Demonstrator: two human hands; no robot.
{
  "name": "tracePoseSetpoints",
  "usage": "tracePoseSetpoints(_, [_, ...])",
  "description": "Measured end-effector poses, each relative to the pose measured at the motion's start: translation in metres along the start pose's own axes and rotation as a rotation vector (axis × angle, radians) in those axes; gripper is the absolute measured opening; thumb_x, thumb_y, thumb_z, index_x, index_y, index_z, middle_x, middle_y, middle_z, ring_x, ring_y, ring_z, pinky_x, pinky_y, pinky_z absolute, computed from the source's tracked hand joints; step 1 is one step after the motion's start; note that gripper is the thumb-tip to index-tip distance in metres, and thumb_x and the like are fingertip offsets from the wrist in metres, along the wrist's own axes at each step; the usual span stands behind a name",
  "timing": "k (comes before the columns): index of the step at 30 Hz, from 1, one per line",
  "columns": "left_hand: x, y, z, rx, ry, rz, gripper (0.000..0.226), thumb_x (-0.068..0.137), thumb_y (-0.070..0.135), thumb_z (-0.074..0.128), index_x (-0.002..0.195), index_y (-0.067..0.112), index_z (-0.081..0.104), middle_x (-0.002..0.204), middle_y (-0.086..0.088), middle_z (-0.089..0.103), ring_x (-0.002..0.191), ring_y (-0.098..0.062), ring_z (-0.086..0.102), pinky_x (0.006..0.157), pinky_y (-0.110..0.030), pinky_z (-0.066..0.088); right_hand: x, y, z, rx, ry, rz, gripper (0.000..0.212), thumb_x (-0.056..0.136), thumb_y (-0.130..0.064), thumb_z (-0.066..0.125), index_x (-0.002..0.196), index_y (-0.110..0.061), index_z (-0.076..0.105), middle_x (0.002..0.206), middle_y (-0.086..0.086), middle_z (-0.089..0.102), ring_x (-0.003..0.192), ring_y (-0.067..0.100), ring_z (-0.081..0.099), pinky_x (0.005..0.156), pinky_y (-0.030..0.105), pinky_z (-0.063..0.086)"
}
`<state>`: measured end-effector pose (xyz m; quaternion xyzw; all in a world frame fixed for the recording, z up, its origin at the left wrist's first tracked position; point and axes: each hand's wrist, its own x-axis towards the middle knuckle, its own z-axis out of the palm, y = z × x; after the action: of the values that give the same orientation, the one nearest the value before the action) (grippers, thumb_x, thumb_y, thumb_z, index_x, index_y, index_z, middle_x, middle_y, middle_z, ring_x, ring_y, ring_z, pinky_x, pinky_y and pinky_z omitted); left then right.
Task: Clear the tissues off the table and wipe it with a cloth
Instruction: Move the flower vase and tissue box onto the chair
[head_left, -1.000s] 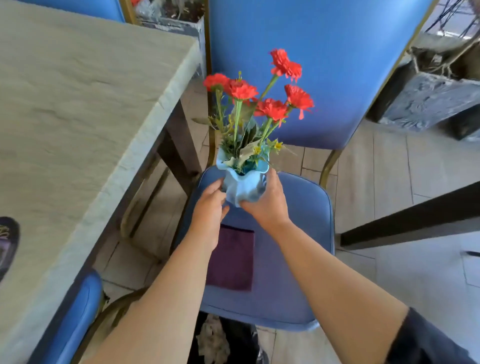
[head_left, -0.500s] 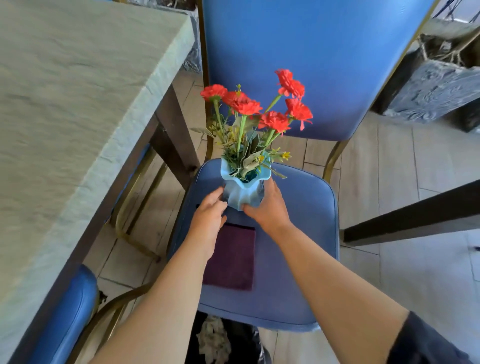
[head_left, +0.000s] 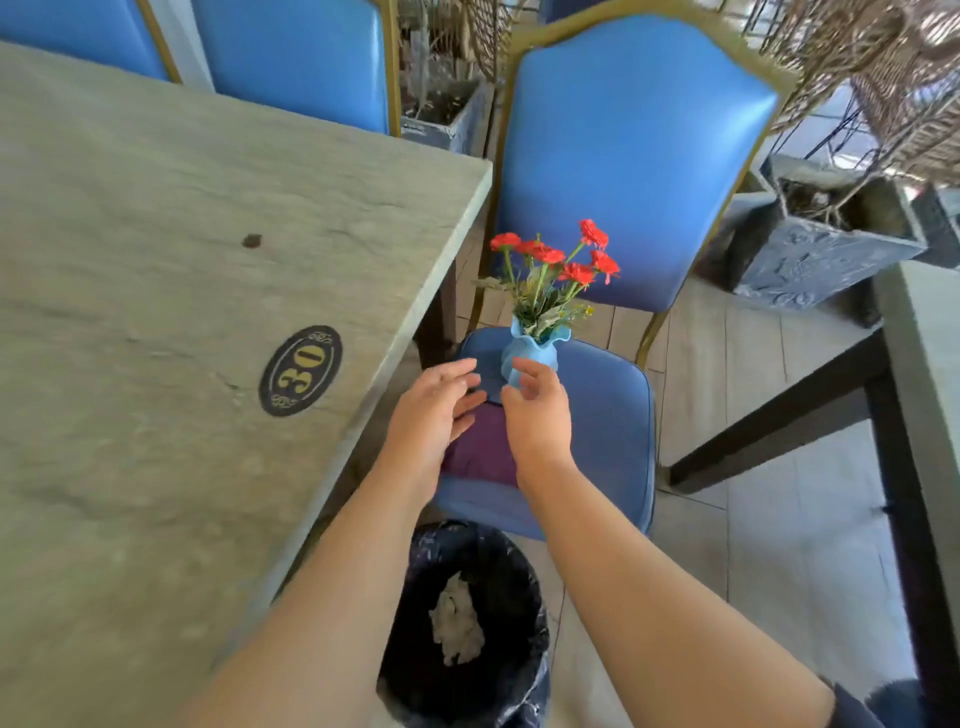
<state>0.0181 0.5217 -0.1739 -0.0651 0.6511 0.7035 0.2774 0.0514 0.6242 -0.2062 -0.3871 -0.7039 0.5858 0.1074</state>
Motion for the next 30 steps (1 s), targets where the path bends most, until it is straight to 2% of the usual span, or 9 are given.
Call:
tracePoseSetpoints(4, [-0.087, 0.029, -0.072, 0.056, 0.026, 0.1, 0.025, 0.098, 0.012, 0.042, 0.11, 0.021, 0.062, 0.105, 0.003, 0.067, 0.093, -0.011, 0.066, 0.083, -0.026, 0.048, -0.102, -0.033, 0.017, 0.029, -0.016, -0.078, 0.028, 0.091, -0.01, 0.048, 0.104, -0.03, 0.063, 0.101, -0.005, 0.063, 0.086, 0.012, 0.06, 0.074, 0.028, 0.046])
tracePoseSetpoints(6, [-0.131, 0.039, -0.119, 0.086, 0.05, 0.148, 0.026, 0.097, 0.01, 0.042, 0.107, 0.021, 0.063, 0.101, 0.003, 0.067, 0.088, -0.011, 0.064, 0.078, -0.025, 0.045, -0.157, -0.048, 0.031, 0.055, -0.022, -0.09, 0.026, 0.093, -0.012, 0.047, 0.097, -0.032, 0.064, 0.082, -0.008, 0.062, 0.063, 0.009, 0.052, 0.06, 0.027, 0.041])
tracePoseSetpoints(8, [-0.172, 0.046, -0.167, 0.124, 0.086, 0.196, 0.028, 0.096, 0.009, 0.042, 0.101, 0.026, 0.064, 0.102, 0.002, 0.067, 0.084, -0.009, 0.064, 0.075, -0.026, 0.042, -0.208, -0.061, 0.049, 0.086, -0.044, -0.095, 0.024, 0.094, -0.013, 0.048, 0.094, -0.03, 0.065, 0.075, -0.007, 0.06, 0.054, 0.008, 0.046, 0.052, 0.025, 0.038])
tracePoseSetpoints(14, [-0.271, 0.078, -0.285, 0.139, 0.24, 0.297, 0.026, 0.097, 0.008, 0.044, 0.116, 0.015, 0.06, 0.093, 0.004, 0.064, 0.078, -0.004, 0.059, 0.062, -0.015, 0.04, -0.328, -0.1, 0.118, 0.132, -0.151, -0.167, 0.021, 0.091, -0.01, 0.049, 0.094, -0.019, 0.067, 0.082, 0.004, 0.059, 0.065, 0.015, 0.049, 0.062, 0.032, 0.04])
tracePoseSetpoints(17, [-0.299, 0.094, -0.336, 0.146, 0.309, 0.303, 0.024, 0.098, 0.01, 0.045, 0.115, 0.014, 0.06, 0.105, -0.001, 0.065, 0.081, -0.004, 0.06, 0.057, -0.008, 0.043, -0.367, -0.118, 0.152, 0.129, -0.222, -0.183, 0.022, 0.091, -0.008, 0.049, 0.099, -0.016, 0.067, 0.087, 0.004, 0.061, 0.069, 0.014, 0.05, 0.067, 0.031, 0.041])
tracePoseSetpoints(19, [-0.309, 0.102, -0.367, 0.131, 0.349, 0.309, 0.021, 0.097, 0.013, 0.047, 0.112, 0.016, 0.061, 0.111, -0.002, 0.065, 0.085, -0.003, 0.061, 0.062, -0.005, 0.047, -0.383, -0.128, 0.174, 0.136, -0.27, -0.186, 0.023, 0.091, -0.008, 0.048, 0.101, -0.016, 0.067, 0.087, 0.003, 0.06, 0.066, 0.012, 0.048, 0.062, 0.029, 0.04])
tracePoseSetpoints(21, [-0.314, 0.11, -0.393, 0.13, 0.371, 0.309, 0.02, 0.095, 0.016, 0.05, 0.11, 0.02, 0.062, 0.114, 0.0, 0.066, 0.088, -0.003, 0.062, 0.074, -0.013, 0.049, -0.392, -0.139, 0.197, 0.149, -0.304, -0.182, 0.023, 0.091, -0.006, 0.048, 0.1, -0.015, 0.067, 0.086, 0.004, 0.058, 0.064, 0.011, 0.046, 0.057, 0.026, 0.037])
tracePoseSetpoints(26, [-0.305, 0.137, -0.452, 0.111, 0.396, 0.298, 0.022, 0.096, 0.015, 0.049, 0.113, 0.021, 0.062, 0.112, 0.001, 0.066, 0.093, -0.005, 0.062, 0.07, -0.015, 0.045, -0.393, -0.164, 0.256, 0.172, -0.315, -0.186, 0.024, 0.092, -0.007, 0.047, 0.102, -0.015, 0.067, 0.086, 0.003, 0.057, 0.059, 0.009, 0.043, 0.055, 0.024, 0.037])
tracePoseSetpoints(30, [-0.291, 0.161, -0.497, 0.138, 0.44, 0.265, 0.018, 0.09, 0.021, 0.056, 0.103, 0.03, 0.064, 0.112, 0.003, 0.068, 0.103, -0.01, 0.063, 0.088, -0.029, 0.045, -0.393, -0.185, 0.305, 0.185, -0.33, -0.186, 0.022, 0.093, -0.013, 0.046, 0.11, -0.019, 0.059, 0.095, 0.006, 0.06, 0.061, 0.008, 0.046, 0.054, 0.023, 0.039])
